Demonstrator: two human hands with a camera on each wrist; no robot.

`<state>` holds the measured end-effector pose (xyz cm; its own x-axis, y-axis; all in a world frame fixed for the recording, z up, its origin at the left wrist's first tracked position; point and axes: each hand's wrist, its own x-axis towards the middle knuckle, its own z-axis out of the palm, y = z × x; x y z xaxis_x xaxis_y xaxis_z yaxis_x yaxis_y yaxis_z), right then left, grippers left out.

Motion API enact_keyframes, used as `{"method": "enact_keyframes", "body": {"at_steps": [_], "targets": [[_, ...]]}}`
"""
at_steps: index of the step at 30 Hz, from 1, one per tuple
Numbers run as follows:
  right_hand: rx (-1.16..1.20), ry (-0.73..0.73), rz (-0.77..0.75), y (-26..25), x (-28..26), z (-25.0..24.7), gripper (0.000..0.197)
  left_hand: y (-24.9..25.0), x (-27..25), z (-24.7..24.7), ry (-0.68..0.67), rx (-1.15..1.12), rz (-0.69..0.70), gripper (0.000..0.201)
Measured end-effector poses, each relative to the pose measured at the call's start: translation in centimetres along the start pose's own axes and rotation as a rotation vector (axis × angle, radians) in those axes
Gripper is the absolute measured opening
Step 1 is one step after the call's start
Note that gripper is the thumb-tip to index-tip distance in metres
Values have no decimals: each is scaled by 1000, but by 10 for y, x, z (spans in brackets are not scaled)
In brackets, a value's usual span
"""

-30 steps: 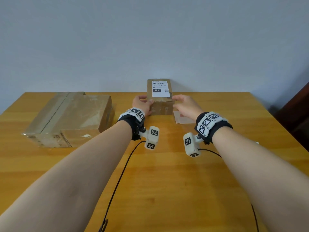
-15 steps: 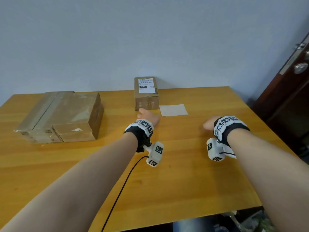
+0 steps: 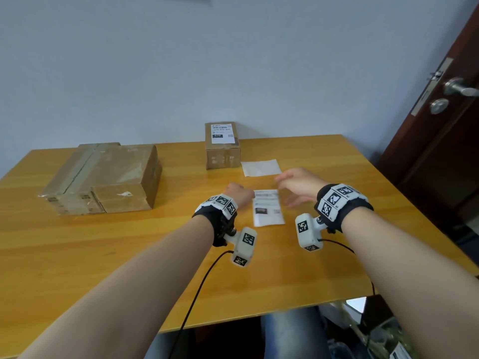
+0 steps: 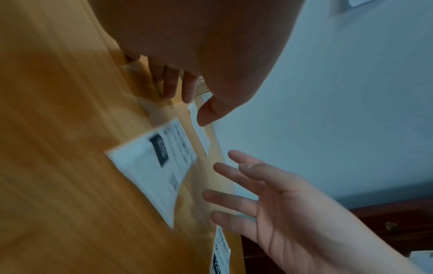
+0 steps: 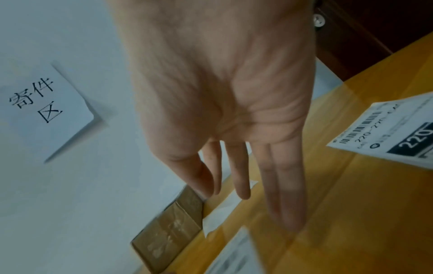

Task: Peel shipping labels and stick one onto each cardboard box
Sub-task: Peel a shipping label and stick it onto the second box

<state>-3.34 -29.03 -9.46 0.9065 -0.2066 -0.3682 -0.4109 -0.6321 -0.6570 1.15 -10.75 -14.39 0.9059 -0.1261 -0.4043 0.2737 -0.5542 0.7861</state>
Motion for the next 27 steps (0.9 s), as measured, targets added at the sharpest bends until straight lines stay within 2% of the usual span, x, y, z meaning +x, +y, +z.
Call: {"method": "enact_keyframes", "body": {"at_steps": [1, 3, 5, 8, 11, 17, 19, 20, 22, 24, 27], "targets": [[-16, 21, -25, -1, -3, 0, 35, -4, -2, -2, -20, 33, 15, 10], [-108, 95, -59, 5, -4, 2, 33, -12, -5, -2, -30, 73, 40, 41], [-116, 80, -36, 14, -2, 9, 33, -18, -10, -3, -41, 76, 82, 50], [-66, -37, 15, 19, -2, 26, 41, -25, -12, -3, -16, 26, 117, 52], [16, -67, -2, 13, -1, 40, 45, -28, -16, -7, 1, 9, 145, 54], [413, -156, 52, 1, 0, 61, 55, -42, -24, -11, -17, -2, 176, 49], [495, -139, 57, 1, 1, 68, 56, -49, -25, -11, -10, 6, 197, 49], [467, -98, 51, 1, 1, 71, 55, -52, -26, -11, -7, 17, 207, 50], [239, 2, 25, 2, 3, 73, 51, -56, -25, -14, -14, 44, 218, 49], [-31, 1, 5, 1, 2, 73, 50, -59, -23, -17, -25, 68, 224, 49], [-200, -27, -51, 0, 3, 74, 62, -62, -23, -20, -25, 174, 258, 54]]}}
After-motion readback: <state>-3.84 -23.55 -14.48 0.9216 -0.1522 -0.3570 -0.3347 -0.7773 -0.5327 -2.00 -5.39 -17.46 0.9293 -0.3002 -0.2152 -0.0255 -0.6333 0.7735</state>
